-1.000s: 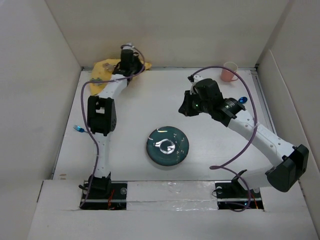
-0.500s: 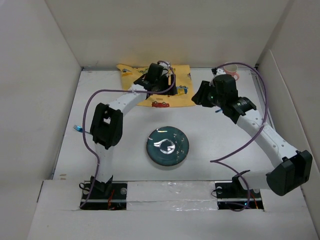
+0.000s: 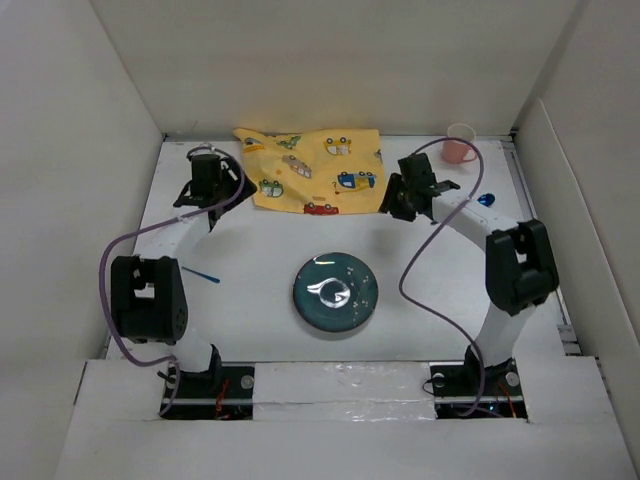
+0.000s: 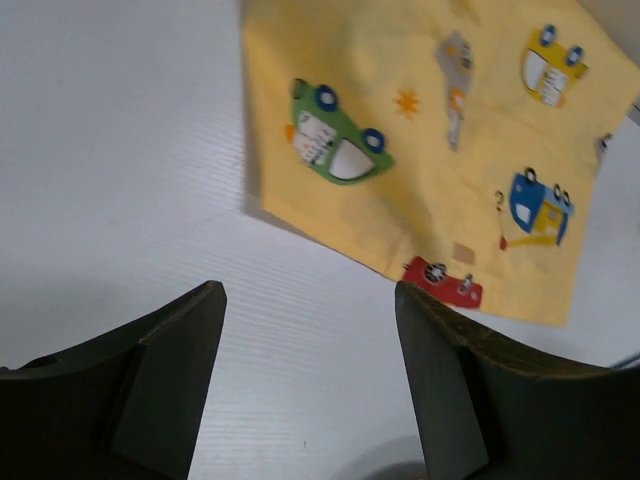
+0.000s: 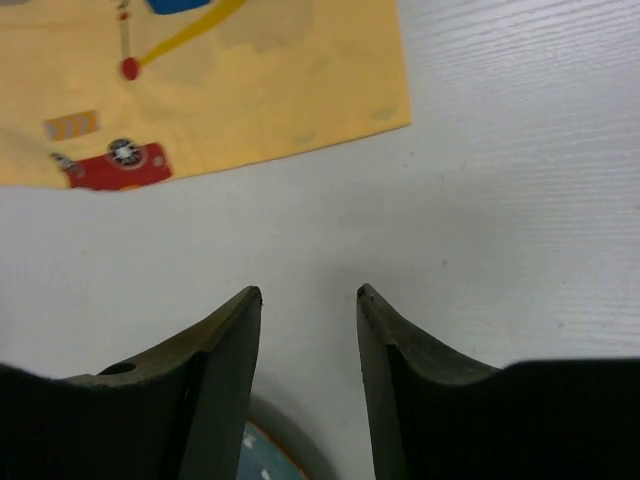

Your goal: Set the dinner table for one person

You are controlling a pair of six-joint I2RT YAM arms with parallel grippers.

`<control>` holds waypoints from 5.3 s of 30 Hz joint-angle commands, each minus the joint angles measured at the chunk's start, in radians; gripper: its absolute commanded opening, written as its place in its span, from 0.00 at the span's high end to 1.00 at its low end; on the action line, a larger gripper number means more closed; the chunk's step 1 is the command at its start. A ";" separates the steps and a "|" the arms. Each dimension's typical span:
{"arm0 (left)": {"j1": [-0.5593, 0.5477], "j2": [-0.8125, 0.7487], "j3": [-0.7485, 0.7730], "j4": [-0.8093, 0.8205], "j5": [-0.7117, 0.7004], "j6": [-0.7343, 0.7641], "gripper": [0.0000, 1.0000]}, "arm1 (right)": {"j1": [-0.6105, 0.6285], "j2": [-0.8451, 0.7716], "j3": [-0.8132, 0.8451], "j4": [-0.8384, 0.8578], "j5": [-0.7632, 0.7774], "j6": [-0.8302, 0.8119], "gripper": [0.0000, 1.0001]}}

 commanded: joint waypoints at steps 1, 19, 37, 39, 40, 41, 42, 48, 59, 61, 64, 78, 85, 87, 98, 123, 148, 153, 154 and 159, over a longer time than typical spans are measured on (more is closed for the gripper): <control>0.036 0.069 -0.025 0.057 0.047 -0.077 0.34 | -0.015 0.105 0.140 -0.030 0.125 0.008 0.49; 0.045 0.545 0.352 0.009 0.058 -0.071 0.37 | 0.031 0.453 0.492 -0.302 0.267 0.036 0.47; -0.117 0.369 0.812 -0.322 -0.161 0.191 1.00 | 0.022 0.210 0.294 0.014 0.147 0.019 1.00; -0.157 0.338 0.820 -0.361 -0.244 0.246 0.83 | 0.022 0.110 0.211 0.051 0.145 0.022 1.00; -0.173 0.328 0.808 -0.399 -0.270 0.262 0.66 | 0.022 0.079 0.179 0.057 0.153 0.019 1.00; -0.208 0.306 0.791 -0.419 -0.338 0.306 0.61 | 0.022 0.048 0.148 0.063 0.159 0.019 1.00; -0.231 0.295 0.745 -0.434 -0.388 0.332 0.54 | 0.022 -0.007 0.086 0.076 0.168 0.018 1.00; -0.282 0.214 0.485 -0.507 -0.625 0.321 0.14 | 0.000 -0.078 -0.062 0.070 0.190 0.028 1.00; -0.035 0.054 0.033 -0.209 -0.238 0.063 0.46 | -0.055 -0.053 -0.055 0.045 0.171 0.001 1.00; 0.000 0.083 0.022 -0.177 -0.214 0.037 0.40 | -0.055 -0.041 -0.030 0.030 0.161 -0.005 1.00; 0.056 0.146 0.039 -0.142 -0.197 -0.020 0.36 | -0.055 -0.036 -0.027 0.030 0.142 -0.018 1.00; 0.068 0.525 0.418 -0.233 -0.331 -0.025 0.54 | -0.037 -0.076 -0.105 0.073 0.087 -0.019 1.00; 0.068 0.607 0.495 -0.307 -0.374 0.021 0.82 | -0.046 -0.079 -0.105 0.076 0.087 -0.015 1.00; 0.068 0.614 0.493 -0.309 -0.381 0.036 0.86 | -0.046 -0.078 -0.101 0.077 0.084 -0.013 1.00; 0.068 0.342 0.523 -0.299 -0.293 0.069 1.00 | -0.055 -0.139 0.023 0.021 0.073 -0.044 1.00; 0.068 -0.018 0.760 -0.336 -0.048 0.007 1.00 | -0.165 -0.257 0.523 -0.070 0.056 -0.110 1.00; 0.177 0.020 0.136 -0.056 0.181 -0.036 1.00 | -0.248 -0.128 0.092 0.108 -0.128 -0.029 1.00; 0.177 0.152 0.017 0.000 0.156 0.007 1.00 | -0.248 -0.058 -0.005 0.116 -0.123 -0.041 1.00; 0.177 0.171 0.006 0.000 0.152 0.013 1.00 | -0.248 -0.056 -0.045 0.134 -0.120 -0.042 1.00; 0.177 0.206 -0.078 -0.002 0.123 0.027 1.00 | -0.248 -0.061 -0.119 0.113 -0.103 -0.047 1.00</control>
